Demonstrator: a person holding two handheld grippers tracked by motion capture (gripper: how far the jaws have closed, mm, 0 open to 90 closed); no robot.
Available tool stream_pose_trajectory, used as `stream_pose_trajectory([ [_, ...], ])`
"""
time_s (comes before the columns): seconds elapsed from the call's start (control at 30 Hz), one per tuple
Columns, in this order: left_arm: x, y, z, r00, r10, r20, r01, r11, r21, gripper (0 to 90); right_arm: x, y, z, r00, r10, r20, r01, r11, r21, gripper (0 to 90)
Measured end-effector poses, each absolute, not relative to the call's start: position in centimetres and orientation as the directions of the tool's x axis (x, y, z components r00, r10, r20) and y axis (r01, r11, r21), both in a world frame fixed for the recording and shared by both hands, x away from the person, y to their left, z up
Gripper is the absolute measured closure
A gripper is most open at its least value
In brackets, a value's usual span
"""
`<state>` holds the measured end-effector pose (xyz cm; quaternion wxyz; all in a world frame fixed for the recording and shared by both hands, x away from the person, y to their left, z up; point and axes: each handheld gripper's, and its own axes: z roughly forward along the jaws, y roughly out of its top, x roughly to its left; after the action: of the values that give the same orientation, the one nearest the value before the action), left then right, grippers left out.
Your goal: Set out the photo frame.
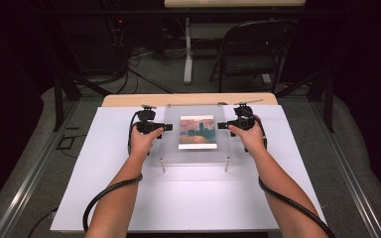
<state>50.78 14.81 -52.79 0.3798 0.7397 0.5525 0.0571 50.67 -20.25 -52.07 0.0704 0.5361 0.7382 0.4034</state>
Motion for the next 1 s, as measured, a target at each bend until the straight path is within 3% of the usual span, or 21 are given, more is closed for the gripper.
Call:
stream_pose_trajectory([
  [0.73,51.0,14.5,-53.3,0.377,0.833,-0.405,0.808,-0.083,0.583,31.1,51.1,-19.7,-52.9,-0.420,0.836,0.352,0.768,0.121,0.629,34.8],
  [1.0,51.2,14.5,-53.6,0.366,0.827,-0.427,0.816,-0.064,0.575,28.7,51.3,-19.7,-53.4,-0.395,0.833,0.388,0.777,0.077,0.625,30.6],
])
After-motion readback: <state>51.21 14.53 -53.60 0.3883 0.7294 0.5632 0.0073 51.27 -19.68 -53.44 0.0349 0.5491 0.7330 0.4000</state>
